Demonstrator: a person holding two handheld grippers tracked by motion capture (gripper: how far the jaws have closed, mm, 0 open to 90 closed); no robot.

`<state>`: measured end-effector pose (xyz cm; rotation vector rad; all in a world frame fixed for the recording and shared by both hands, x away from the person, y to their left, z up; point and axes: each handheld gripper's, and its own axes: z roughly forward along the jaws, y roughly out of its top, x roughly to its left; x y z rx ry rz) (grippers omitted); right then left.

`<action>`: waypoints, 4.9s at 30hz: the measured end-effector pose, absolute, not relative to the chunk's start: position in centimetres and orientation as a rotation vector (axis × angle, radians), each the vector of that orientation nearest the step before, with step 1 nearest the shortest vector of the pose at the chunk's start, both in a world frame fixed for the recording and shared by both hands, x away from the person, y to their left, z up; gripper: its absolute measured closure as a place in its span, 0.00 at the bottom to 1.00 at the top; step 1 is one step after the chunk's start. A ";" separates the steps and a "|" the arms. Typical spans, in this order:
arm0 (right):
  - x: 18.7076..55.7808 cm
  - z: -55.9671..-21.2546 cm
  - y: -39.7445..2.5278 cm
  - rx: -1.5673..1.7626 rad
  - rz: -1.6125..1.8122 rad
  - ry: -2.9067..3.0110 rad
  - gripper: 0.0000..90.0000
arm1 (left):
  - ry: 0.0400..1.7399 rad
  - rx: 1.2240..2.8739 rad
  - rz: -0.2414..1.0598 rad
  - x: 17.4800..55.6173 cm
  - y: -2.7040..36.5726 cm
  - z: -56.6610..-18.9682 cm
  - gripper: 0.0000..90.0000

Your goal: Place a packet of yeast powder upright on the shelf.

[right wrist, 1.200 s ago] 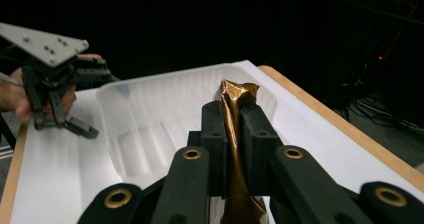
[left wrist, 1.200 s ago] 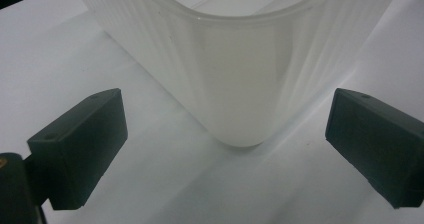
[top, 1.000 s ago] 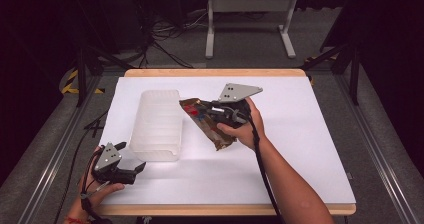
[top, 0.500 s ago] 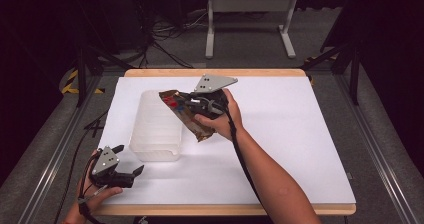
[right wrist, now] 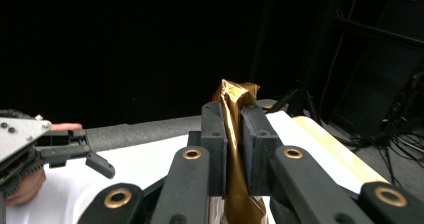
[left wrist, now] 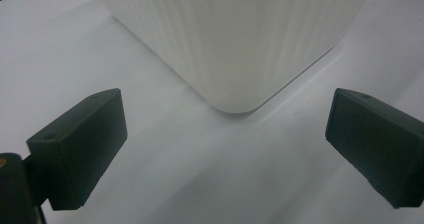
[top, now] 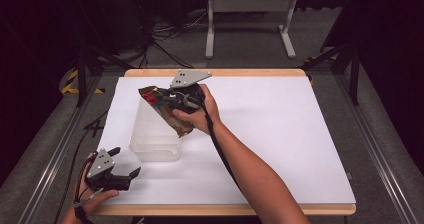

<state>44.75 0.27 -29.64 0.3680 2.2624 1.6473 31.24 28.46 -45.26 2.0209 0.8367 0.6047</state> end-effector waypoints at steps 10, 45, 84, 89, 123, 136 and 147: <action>44.6 -29.6 4.2 0.343 1.624 2.260 0.91 | 0.847 2.010 0.605 30.9 28.9 -45.3 0.05; 44.9 -31.9 8.1 0.410 1.636 2.222 0.90 | 0.851 1.985 0.627 30.4 29.6 -45.0 0.05; 43.0 -32.7 3.2 0.410 1.606 2.475 0.88 | 0.851 2.009 0.623 30.6 29.2 -45.1 0.05; 42.9 -32.1 3.9 0.347 1.491 2.545 0.88 | 0.849 2.006 0.621 30.6 29.2 -45.0 0.05; 44.0 -34.4 1.7 0.358 1.681 2.355 0.94 | 0.856 1.992 0.609 30.7 29.3 -45.1 0.05; 44.0 -35.7 0.2 0.383 1.637 2.364 0.92 | 0.857 1.995 0.613 30.7 29.2 -45.1 0.05; 44.4 -36.0 -0.5 0.402 1.600 2.387 0.90 | 0.853 2.000 0.612 30.7 29.2 -45.1 0.05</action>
